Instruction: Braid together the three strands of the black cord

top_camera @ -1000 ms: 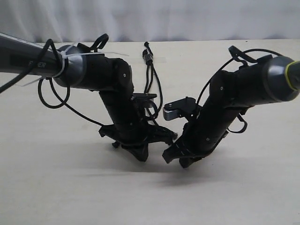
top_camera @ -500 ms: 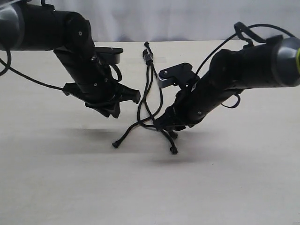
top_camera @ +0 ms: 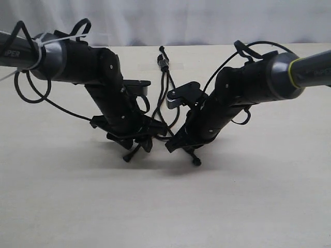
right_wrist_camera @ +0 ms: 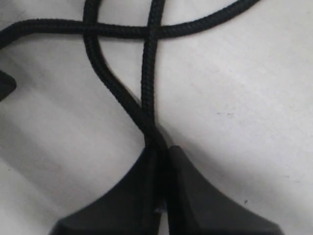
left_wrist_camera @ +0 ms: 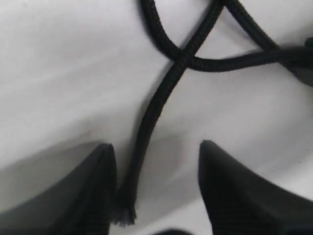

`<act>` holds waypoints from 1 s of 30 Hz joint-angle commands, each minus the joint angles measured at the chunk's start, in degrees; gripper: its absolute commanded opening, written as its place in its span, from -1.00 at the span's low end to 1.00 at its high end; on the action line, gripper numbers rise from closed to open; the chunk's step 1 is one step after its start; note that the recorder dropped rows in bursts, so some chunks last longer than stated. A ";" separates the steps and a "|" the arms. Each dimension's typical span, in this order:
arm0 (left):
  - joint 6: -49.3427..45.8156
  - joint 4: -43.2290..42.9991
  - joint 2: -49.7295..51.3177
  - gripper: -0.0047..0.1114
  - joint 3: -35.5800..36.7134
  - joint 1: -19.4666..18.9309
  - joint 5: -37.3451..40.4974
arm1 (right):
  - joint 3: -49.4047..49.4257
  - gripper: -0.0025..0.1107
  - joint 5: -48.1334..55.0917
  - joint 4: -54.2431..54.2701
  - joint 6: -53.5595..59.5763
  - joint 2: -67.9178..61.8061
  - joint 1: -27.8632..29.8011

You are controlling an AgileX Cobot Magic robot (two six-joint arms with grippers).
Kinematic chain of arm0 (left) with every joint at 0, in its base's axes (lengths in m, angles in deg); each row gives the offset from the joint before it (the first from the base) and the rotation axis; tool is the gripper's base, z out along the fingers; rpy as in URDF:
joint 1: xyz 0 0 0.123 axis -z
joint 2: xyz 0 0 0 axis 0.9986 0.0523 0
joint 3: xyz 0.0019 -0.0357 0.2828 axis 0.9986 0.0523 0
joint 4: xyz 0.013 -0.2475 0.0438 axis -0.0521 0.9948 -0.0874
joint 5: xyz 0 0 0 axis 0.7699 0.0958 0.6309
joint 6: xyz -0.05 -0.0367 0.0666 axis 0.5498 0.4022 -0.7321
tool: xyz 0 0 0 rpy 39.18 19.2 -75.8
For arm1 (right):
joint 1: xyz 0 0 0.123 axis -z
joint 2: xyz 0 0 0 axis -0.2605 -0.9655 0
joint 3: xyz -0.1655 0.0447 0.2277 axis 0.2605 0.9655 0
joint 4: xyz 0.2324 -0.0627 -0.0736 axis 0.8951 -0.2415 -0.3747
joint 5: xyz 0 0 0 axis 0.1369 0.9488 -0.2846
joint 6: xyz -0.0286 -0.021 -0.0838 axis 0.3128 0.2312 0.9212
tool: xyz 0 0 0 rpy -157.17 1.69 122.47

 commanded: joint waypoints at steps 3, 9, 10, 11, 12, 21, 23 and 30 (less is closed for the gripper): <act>-0.33 0.30 2.45 -0.91 0.27 0.12 -0.72 | 0.09 -0.88 2.98 -0.81 0.88 0.33 0.10; -0.33 5.56 2.77 -0.92 0.27 0.12 0.88 | 0.09 -0.88 8.40 0.47 2.23 0.51 0.10; -0.33 6.22 2.80 -0.92 0.27 0.24 1.86 | 0.09 -0.88 9.60 0.64 3.25 0.55 0.10; -0.33 6.33 2.80 -0.92 0.27 0.53 2.21 | 0.09 -0.88 10.41 0.64 3.60 0.64 0.10; -0.33 6.33 2.80 -0.92 0.27 0.89 2.45 | 0.09 -0.88 11.15 0.64 3.73 0.64 0.10; 0.14 6.83 2.80 -0.92 0.27 4.81 2.70 | 0.09 -0.88 12.49 4.12 3.99 1.12 0.10; 0.98 6.95 2.80 -0.92 0.27 4.81 2.70 | 0.09 -0.88 12.49 4.12 3.99 1.12 0.10; 1.16 6.47 2.80 -0.92 0.27 4.81 2.90 | 0.09 -0.88 14.52 3.08 3.99 4.58 0.10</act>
